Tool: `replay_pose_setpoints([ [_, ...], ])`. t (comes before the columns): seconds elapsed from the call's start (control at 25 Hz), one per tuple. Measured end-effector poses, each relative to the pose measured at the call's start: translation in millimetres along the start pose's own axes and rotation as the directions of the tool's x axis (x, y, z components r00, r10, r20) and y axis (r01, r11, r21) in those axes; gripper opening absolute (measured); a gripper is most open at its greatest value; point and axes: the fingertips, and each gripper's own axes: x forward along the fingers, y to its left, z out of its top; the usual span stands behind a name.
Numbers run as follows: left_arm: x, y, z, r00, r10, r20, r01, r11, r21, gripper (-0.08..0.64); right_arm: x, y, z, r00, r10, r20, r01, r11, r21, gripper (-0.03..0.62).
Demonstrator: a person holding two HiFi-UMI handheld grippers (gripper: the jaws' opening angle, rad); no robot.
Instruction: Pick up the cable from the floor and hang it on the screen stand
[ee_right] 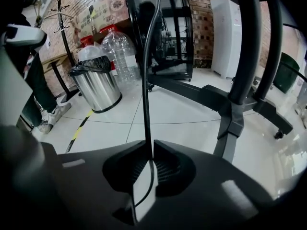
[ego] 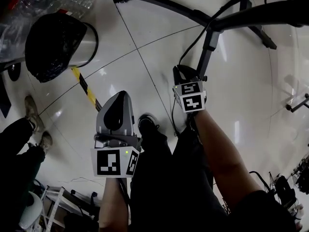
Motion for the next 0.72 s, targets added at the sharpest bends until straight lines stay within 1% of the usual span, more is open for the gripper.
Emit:
replay_pose_setpoints([
  [0.12, 3.0, -2.4, -3.0, 1.0, -0.001, -0.002, 0.001, 1.0, -0.026, 0.005, -0.9, 3.0, -1.9, 1.0, 0.02, -0.008, -0.02, 1.0, 0.013, 0.035],
  [0.4, 8.8, -18.4, -7.5, 1.0, -0.018, -0.009, 0.017, 1.0, -0.025, 0.006, -5.2, 2.3, -10.3, 0.999, 0.031, -0.036, -0.031, 1.0, 0.003, 0.035],
  [0.52, 10.8, -25.2, -8.7, 1.0, -0.023, -0.01, 0.023, 1.0, -0.021, 0.006, -7.9, 10.8, -11.9, 0.994, 0.104, -0.04, -0.104, 0.995, 0.001, 0.029],
  [0.6, 8.5, -30.4, -6.2, 1.0, -0.025, -0.01, 0.024, 1.0, -0.019, 0.005, -19.3, 18.0, -4.0, 0.989, 0.147, -0.011, -0.147, 0.989, 0.008, 0.029],
  [0.72, -2.5, -37.7, 7.1, 1.0, -0.022, -0.009, 0.022, 0.999, -0.026, 0.005, -52.0, 26.6, 20.7, 0.983, 0.175, 0.048, -0.176, 0.984, 0.023, 0.029],
])
